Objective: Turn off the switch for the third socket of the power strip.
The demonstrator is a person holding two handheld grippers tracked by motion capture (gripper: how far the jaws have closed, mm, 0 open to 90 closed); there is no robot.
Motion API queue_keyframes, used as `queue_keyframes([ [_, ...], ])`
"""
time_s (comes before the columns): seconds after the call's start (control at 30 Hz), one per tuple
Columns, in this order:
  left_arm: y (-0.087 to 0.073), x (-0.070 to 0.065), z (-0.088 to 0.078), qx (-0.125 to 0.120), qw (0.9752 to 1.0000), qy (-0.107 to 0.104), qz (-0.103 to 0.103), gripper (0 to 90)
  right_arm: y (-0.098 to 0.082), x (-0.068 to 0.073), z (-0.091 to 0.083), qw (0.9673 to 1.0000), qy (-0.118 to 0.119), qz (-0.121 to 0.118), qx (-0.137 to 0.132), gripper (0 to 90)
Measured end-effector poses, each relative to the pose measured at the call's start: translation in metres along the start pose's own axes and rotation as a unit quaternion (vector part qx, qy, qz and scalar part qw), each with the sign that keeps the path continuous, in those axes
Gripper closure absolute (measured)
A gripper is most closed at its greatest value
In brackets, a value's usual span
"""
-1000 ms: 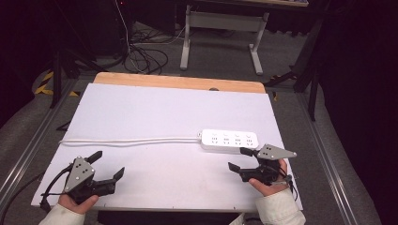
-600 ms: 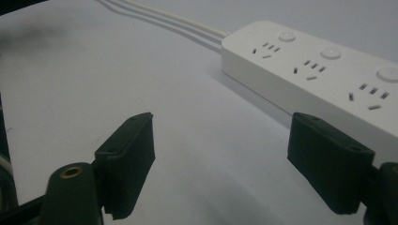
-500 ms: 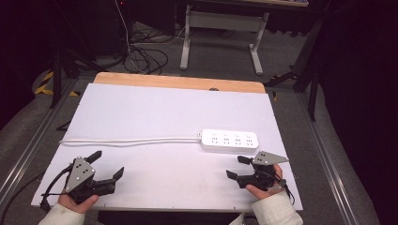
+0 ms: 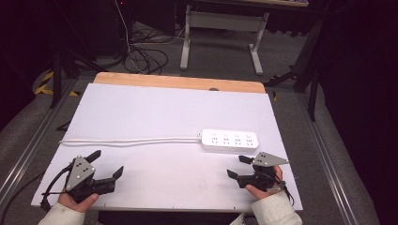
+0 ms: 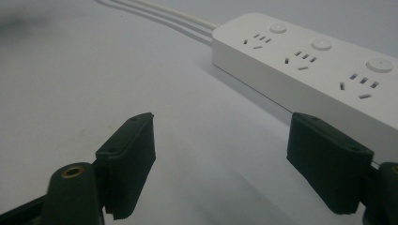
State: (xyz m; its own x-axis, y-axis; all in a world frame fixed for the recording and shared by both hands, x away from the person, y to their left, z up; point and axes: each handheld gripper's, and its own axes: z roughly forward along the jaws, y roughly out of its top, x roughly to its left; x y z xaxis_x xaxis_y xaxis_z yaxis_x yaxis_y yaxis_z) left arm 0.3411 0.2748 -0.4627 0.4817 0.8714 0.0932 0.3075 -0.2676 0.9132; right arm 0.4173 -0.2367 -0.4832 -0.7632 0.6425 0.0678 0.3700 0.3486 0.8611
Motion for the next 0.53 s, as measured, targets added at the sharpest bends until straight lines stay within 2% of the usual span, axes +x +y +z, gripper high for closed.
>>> queue_keyframes([
  [0.13,-0.0003,0.0002,0.0003,-0.002,1.0000,0.002,0.002,10.7,0.0005,-0.0001,-0.0022,1.0000,-0.003,-0.002,-0.006,24.3],
  [0.23,-0.0006,-0.0003,0.0009,-0.001,0.9999,0.007,0.011,10.7,0.0007,-0.0005,-0.0033,0.9999,-0.004,-0.002,-0.010,24.3],
  [0.53,-0.0005,0.0004,0.0010,-0.001,1.0000,0.003,0.002,10.7,0.0010,-0.0008,-0.0048,0.9999,-0.008,-0.003,-0.013,24.6],
])
